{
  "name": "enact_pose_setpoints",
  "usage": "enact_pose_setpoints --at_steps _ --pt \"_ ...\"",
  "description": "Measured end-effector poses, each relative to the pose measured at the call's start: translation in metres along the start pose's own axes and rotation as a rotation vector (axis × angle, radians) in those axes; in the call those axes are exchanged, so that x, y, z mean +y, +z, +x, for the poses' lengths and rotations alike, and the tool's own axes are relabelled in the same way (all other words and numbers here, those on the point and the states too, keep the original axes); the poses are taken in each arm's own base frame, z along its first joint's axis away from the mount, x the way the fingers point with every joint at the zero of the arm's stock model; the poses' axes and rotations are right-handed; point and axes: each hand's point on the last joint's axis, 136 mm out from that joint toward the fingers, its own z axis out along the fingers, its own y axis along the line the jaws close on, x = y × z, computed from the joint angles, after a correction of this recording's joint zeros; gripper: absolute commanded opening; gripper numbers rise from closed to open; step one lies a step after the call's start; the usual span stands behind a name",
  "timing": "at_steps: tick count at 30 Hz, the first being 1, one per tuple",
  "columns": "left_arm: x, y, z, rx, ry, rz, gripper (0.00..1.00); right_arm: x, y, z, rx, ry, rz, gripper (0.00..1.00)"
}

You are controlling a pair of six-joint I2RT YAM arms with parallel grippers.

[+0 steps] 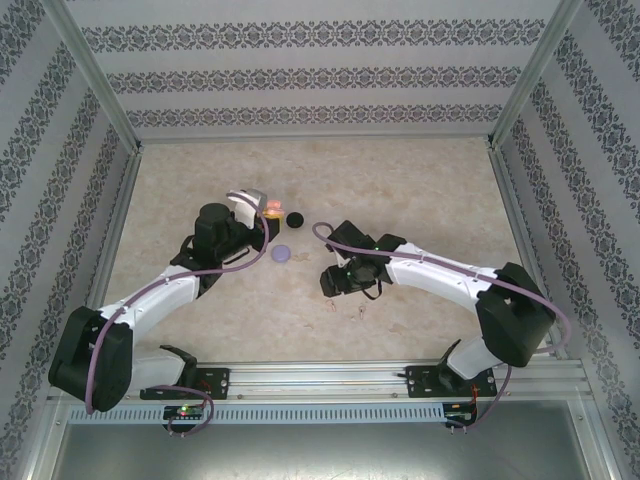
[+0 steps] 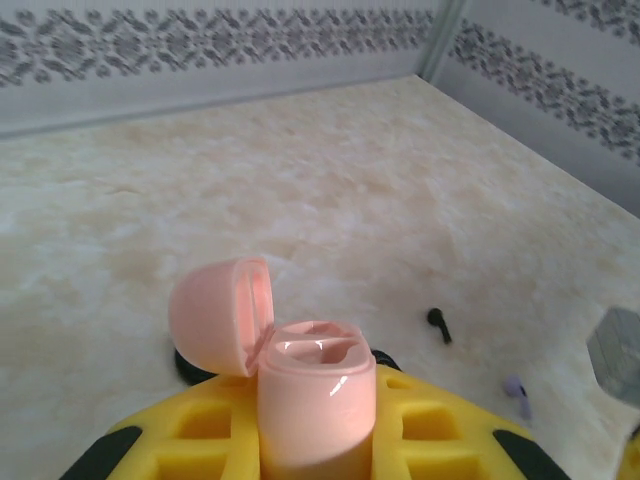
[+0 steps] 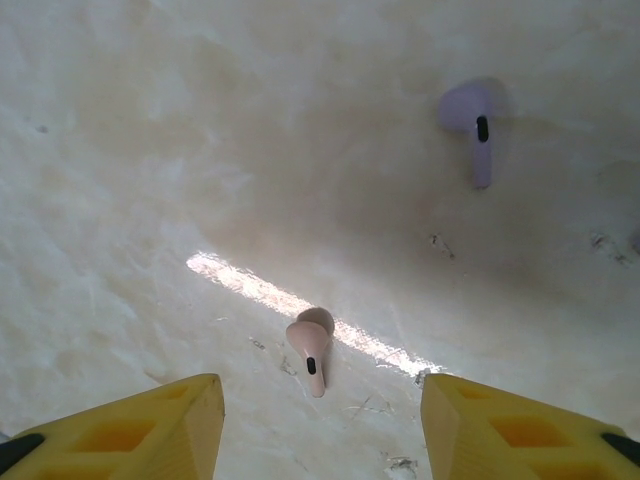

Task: Insert wireless bluetooth earbuds into charging case

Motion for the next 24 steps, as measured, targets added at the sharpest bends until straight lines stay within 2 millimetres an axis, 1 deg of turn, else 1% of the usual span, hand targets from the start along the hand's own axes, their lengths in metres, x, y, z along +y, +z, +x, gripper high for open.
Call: enact_pose_setpoints --at_steps 4,5,9,16,19,24 --pt "0.012 -0.003 0.002 -0.057 -0.011 -0.065 0.00 0.002 0.015 0.010 0.041 -0.007 0.042 0.52" --pt "0.014 -0.003 0.000 -0.071 -0.012 -0.075 0.00 0.003 0.018 0.011 0.049 -0.008 0.051 0.51" --pt "0.017 -0.006 -0.021 -0.163 -0.001 -0.098 0.00 0.006 0.028 0.013 0.069 -0.007 0.085 0.48" --pt "0.018 -0.016 -0.046 -0.259 0.016 -0.129 0.00 0.008 0.043 0.014 0.091 -0.008 0.129 0.45" --pt "0.017 -0.020 -0.051 -0.276 0.020 -0.130 0.00 0.004 0.047 0.017 0.105 -0.001 0.149 0.44" --pt "0.016 -0.022 -0.054 -0.288 0.023 -0.128 0.00 0.001 0.051 0.019 0.119 -0.004 0.168 0.42"
